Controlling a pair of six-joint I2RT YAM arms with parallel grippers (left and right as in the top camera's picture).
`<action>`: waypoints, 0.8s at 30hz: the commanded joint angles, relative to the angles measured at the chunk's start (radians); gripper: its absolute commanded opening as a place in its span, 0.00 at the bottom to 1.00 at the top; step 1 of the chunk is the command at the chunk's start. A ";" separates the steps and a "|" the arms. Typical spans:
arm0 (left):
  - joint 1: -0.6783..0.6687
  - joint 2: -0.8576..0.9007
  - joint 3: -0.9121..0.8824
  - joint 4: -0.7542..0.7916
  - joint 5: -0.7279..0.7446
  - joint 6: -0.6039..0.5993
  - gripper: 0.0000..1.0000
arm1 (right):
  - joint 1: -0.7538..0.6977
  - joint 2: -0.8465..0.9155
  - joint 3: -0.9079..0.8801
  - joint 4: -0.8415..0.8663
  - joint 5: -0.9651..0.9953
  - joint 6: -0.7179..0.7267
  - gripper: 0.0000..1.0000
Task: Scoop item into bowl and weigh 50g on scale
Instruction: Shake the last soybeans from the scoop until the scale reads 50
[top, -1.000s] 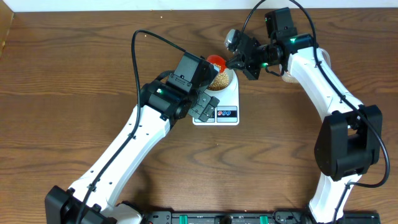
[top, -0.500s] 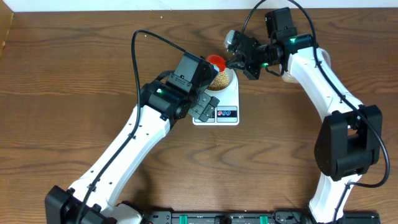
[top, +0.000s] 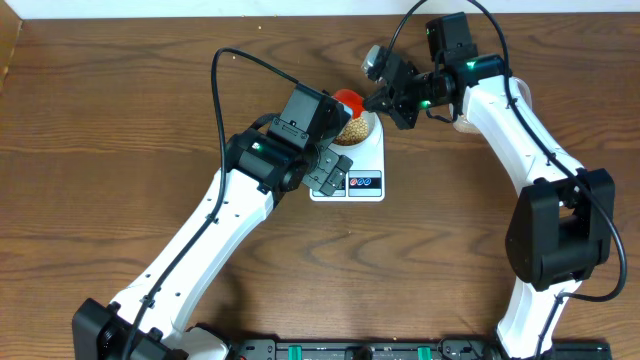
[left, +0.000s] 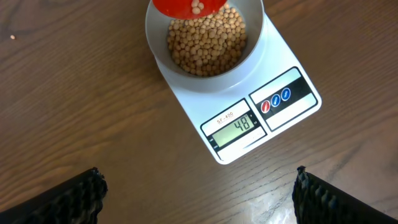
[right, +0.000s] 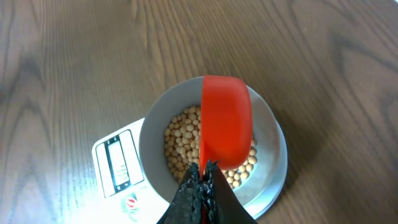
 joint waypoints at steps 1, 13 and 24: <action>0.004 0.001 -0.008 -0.004 -0.005 -0.009 0.98 | 0.007 -0.021 0.003 -0.007 -0.015 0.039 0.01; 0.004 0.001 -0.008 -0.004 -0.005 -0.009 0.98 | 0.007 -0.021 0.003 -0.003 -0.014 0.038 0.01; 0.004 0.001 -0.008 -0.004 -0.005 -0.009 0.98 | 0.007 -0.021 0.003 0.044 -0.014 0.000 0.01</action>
